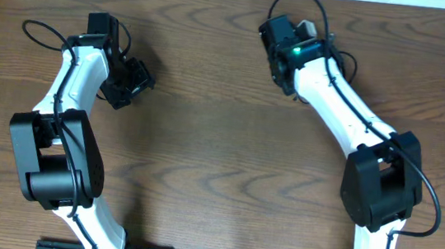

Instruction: Untangle cables

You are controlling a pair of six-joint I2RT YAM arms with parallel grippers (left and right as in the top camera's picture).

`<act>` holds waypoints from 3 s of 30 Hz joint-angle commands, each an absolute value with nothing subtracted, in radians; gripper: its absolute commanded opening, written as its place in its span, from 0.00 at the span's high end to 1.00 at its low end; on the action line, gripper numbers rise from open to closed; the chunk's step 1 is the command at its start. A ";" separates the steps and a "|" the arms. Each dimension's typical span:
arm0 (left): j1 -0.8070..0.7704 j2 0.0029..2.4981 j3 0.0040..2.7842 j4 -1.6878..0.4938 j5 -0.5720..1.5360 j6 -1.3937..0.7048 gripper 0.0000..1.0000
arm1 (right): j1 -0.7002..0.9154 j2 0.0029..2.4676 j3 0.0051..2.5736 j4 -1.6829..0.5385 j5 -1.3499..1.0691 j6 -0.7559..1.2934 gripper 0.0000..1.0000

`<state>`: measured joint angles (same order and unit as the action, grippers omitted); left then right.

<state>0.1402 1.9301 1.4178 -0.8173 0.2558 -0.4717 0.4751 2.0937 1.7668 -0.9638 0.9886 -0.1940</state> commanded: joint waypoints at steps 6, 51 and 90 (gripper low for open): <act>0.141 1.941 1.416 -0.819 0.242 -0.473 0.31 | 0.413 2.097 1.727 -0.987 1.038 -0.154 0.94; 0.141 1.941 1.416 -0.816 0.242 -0.473 0.31 | 0.625 2.078 1.565 -0.782 0.536 -0.091 0.53; 0.121 1.941 1.416 -0.809 0.242 -0.472 0.31 | -0.100 1.966 1.389 -0.582 -0.205 0.110 0.38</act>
